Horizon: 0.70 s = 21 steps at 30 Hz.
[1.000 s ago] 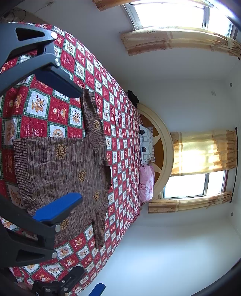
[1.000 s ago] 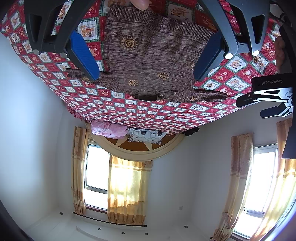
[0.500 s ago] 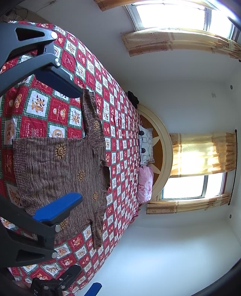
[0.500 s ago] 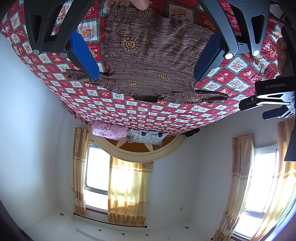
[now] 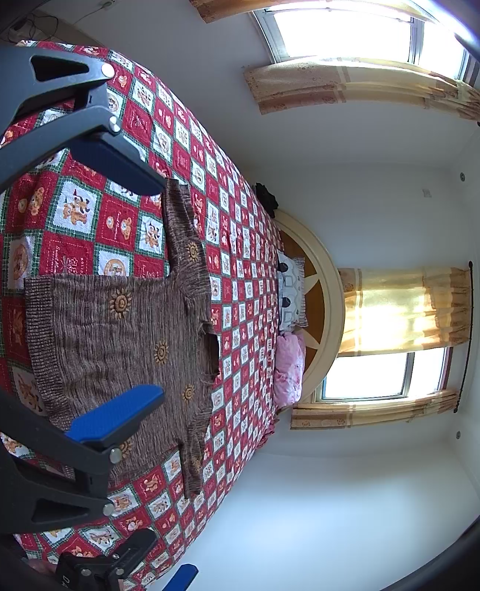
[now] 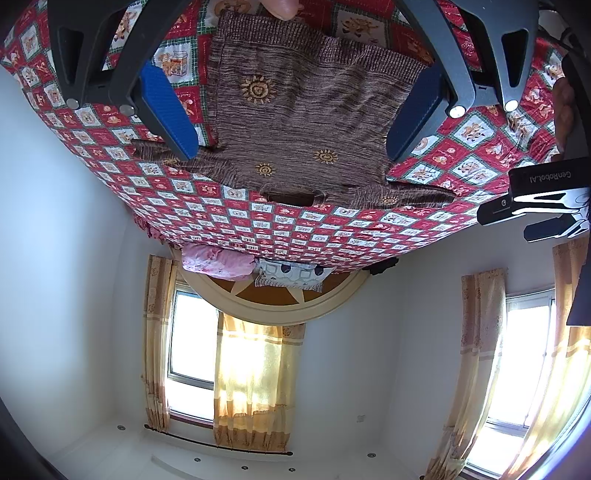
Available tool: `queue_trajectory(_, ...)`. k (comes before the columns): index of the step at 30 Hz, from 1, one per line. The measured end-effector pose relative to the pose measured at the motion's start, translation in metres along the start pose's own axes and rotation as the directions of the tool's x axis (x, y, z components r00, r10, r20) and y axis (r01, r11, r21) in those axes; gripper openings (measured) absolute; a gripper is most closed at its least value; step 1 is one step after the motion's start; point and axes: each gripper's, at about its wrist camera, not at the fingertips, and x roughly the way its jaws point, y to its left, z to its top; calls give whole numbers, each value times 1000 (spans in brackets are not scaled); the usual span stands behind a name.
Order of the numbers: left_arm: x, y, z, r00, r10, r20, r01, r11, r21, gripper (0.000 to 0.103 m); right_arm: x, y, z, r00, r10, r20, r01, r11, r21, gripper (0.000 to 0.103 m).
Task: Fold small clothes
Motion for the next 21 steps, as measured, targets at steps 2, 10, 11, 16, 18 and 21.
queue_trajectory(2, 0, 0, 0, 1000, 1, 0, -1, 1000, -2, 103, 0, 0, 0, 1000, 0, 0, 0, 1000, 0, 102)
queue_trajectory(10, 1, 2, 0, 1000, 1, -1, -1, 1000, -7, 103, 0, 2, 0, 1000, 0, 0, 0, 1000, 1, 102)
queue_trajectory(11, 1, 2, 0, 1000, 2, 0, -2, 1000, -7, 103, 0, 2, 0, 1000, 0, 0, 0, 1000, 0, 102)
queue_trajectory(16, 2, 3, -1, 1000, 4, -4, -4, 1000, -8, 103, 0, 2, 0, 1000, 1, -2, -1, 1000, 0, 102)
queue_trajectory(18, 2, 3, -1, 1000, 4, -4, -5, 1000, -7, 103, 1, 2, 0, 1000, 1, -2, -1, 1000, 0, 102)
queue_trajectory(21, 3, 3, -2, 1000, 7, -7, -7, 1000, -11, 103, 1, 2, -1, 1000, 2, -4, -2, 1000, 1, 102)
